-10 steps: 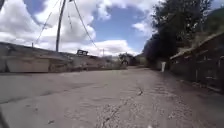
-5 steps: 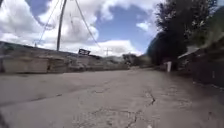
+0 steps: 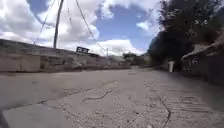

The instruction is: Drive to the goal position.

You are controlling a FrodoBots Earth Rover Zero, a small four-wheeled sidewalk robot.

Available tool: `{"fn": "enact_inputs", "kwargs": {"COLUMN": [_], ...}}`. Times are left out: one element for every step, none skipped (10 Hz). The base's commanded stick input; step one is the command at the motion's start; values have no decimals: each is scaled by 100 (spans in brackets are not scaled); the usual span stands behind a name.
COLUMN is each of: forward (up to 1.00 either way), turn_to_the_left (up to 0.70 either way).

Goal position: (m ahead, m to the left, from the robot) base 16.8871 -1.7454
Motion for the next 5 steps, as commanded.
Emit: {"fn": "enact_inputs", "kwargs": {"forward": [100, 100, 100, 100, 100], "turn_to_the_left": [-21, -12, -2, 0, 0]}}
